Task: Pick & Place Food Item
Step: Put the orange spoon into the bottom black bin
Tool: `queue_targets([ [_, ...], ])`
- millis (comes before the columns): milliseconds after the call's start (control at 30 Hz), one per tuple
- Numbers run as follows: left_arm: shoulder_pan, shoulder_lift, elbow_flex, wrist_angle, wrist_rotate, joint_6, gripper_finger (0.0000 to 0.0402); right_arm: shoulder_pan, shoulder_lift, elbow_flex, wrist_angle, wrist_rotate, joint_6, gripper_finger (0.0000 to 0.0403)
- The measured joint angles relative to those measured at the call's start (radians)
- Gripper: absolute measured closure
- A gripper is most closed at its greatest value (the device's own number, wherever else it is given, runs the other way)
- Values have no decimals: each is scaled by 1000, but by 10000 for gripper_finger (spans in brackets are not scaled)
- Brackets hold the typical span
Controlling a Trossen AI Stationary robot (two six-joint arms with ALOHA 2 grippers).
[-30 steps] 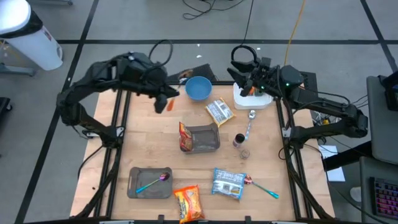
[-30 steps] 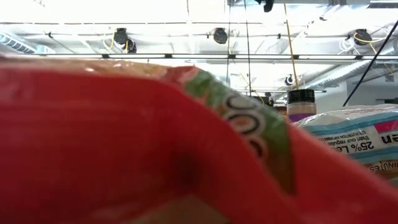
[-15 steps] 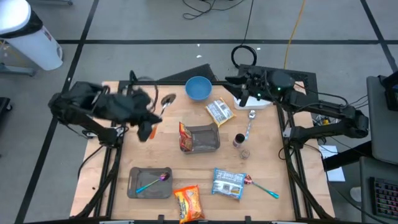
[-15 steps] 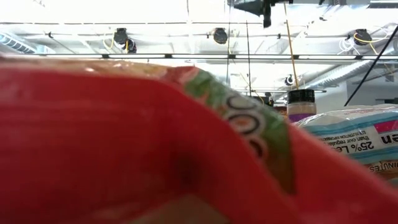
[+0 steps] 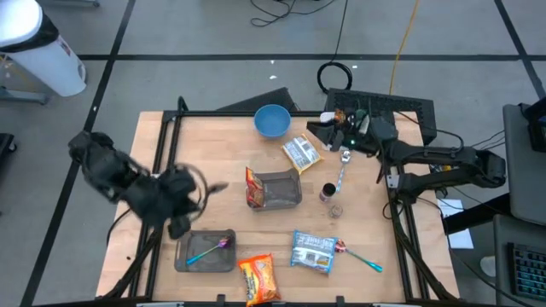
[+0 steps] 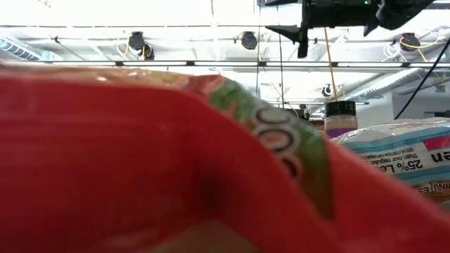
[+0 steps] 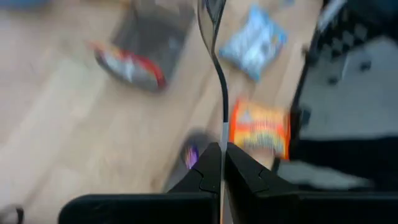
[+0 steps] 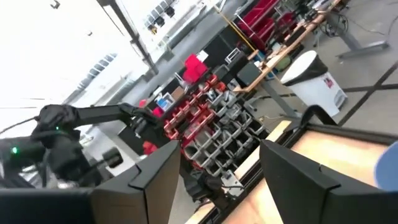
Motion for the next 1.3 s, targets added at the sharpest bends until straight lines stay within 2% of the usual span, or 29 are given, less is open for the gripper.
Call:
queue_targets([
  [100, -101, -3, -94, 3, 19, -89, 394, 80, 0, -35, 43, 109, -25, 192],
  [233, -218, -23, -224, 33, 5, -206, 396, 210, 0, -56, 47, 311, -85, 192],
  [367, -308, -65, -354, 146, -34, -295, 393, 325, 1, -63, 48, 487, -119, 192],
  [567, -351, -135, -551, 312, -30, -341, 393, 452, 1, -63, 48, 620, -147, 193],
  [767, -338, -196, -746, 504, -1, -340, 395, 546, 1, -63, 48, 733, -164, 193],
  [933, -262, -234, -874, 669, 76, -315, 396, 571, 1, -63, 46, 752, -184, 193],
  [1133, -133, -233, -939, 767, 171, -239, 393, 572, 1, -63, 33, 759, -187, 193],
  [1300, -41, -211, -942, 813, 222, -149, 393, 572, 1, -63, -10, 756, -187, 193],
])
